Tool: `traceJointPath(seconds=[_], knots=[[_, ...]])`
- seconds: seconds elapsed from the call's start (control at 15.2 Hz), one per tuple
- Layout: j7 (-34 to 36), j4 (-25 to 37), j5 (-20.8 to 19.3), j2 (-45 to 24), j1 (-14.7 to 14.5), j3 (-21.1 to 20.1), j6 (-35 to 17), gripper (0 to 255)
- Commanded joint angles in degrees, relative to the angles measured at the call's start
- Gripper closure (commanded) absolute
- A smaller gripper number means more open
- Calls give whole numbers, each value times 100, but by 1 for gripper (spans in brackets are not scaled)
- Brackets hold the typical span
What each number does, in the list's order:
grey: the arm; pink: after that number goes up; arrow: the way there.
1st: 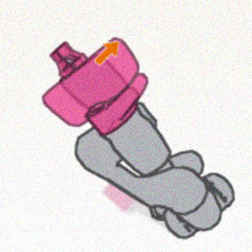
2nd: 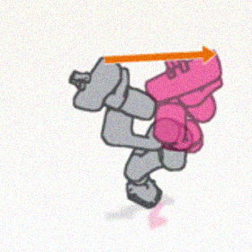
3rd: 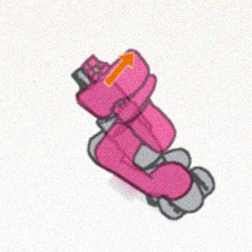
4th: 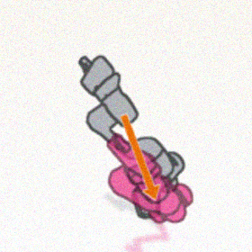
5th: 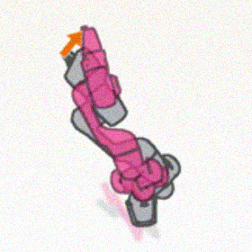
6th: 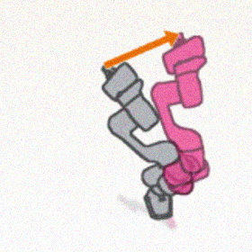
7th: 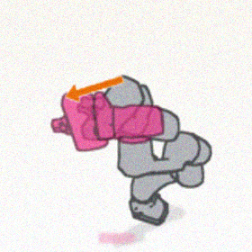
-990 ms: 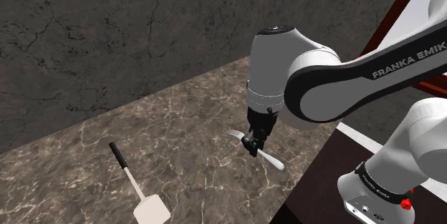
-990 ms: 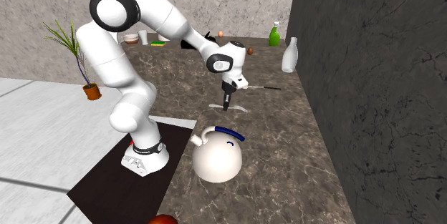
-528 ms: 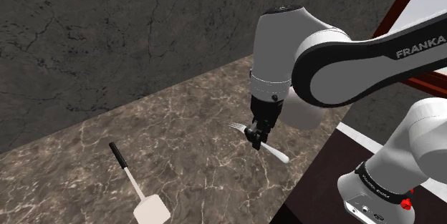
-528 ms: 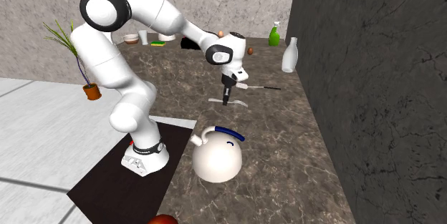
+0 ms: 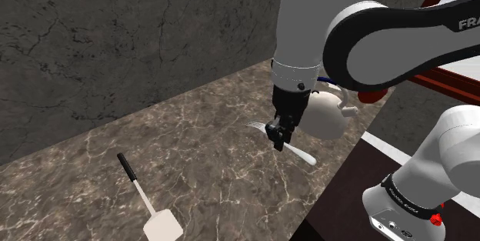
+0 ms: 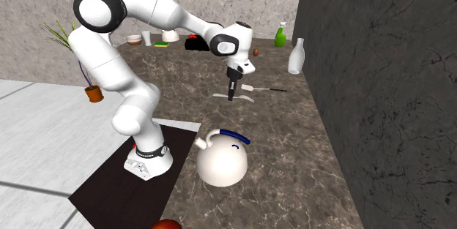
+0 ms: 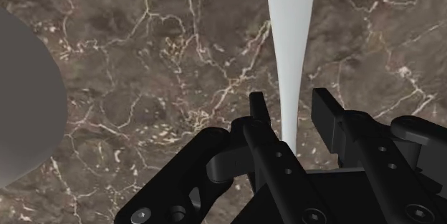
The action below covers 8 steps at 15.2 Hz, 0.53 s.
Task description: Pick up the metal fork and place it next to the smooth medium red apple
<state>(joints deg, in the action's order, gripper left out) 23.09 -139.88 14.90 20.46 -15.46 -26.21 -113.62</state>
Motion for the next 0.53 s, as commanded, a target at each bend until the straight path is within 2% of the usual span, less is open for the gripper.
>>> traceJointPath(seconds=[0.0, 0.46], knots=[[5, 93, 4, 82, -6, 27, 173, 255], [19, 484, -22, 273, 0, 129, 753, 255]])
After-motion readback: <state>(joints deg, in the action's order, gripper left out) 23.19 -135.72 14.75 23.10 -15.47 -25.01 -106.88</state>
